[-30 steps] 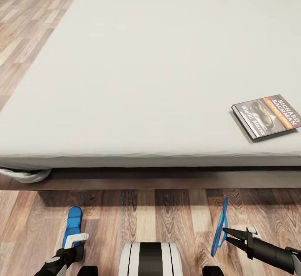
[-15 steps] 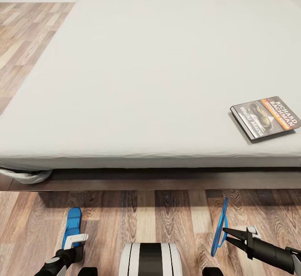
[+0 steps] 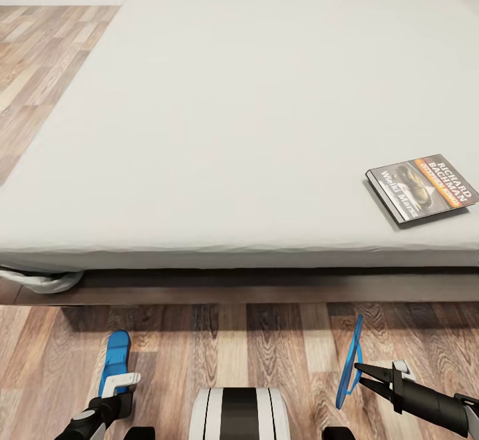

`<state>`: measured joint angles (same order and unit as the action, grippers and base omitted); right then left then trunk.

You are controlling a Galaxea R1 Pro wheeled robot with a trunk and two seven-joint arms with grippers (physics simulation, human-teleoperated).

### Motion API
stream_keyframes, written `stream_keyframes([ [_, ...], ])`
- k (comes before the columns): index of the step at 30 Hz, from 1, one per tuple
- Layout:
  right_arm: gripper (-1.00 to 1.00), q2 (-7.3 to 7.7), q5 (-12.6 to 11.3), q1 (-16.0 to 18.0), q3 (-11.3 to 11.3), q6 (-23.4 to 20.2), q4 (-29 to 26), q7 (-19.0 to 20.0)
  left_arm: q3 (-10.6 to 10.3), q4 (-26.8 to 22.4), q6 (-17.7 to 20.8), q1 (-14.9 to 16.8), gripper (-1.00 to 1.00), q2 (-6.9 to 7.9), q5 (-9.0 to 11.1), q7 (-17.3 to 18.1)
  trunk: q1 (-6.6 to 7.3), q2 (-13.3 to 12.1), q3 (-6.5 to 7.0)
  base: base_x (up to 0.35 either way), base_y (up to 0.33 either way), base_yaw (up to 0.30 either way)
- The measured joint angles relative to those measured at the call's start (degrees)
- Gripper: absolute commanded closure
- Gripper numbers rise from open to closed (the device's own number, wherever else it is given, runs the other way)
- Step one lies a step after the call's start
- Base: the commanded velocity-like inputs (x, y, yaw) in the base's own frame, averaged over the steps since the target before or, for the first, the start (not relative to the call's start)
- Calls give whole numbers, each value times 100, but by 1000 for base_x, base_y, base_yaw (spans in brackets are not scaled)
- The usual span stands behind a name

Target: In the bedroom, move the book from the bed onto either nightstand, and place the two sandals side by side next to the bed.

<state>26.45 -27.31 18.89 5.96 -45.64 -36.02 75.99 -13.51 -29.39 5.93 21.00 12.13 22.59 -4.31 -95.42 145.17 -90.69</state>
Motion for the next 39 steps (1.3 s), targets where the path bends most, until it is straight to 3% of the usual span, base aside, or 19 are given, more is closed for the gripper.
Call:
stream_keyframes([
  [11,100,0,0,0,-2,0,0,0,0,0,6,0,100,0,0,0,0,0,0,0,0,0],
  [16,100,0,-4,0,0,-3,0,0,0,-1,1,0,100,0,-2,0,13,-7,110,0,0,0],
  [39,100,0,0,0,-6,0,0,0,1,8,-96,0,100,0,1,-14,13,-7,111,0,0,0],
])
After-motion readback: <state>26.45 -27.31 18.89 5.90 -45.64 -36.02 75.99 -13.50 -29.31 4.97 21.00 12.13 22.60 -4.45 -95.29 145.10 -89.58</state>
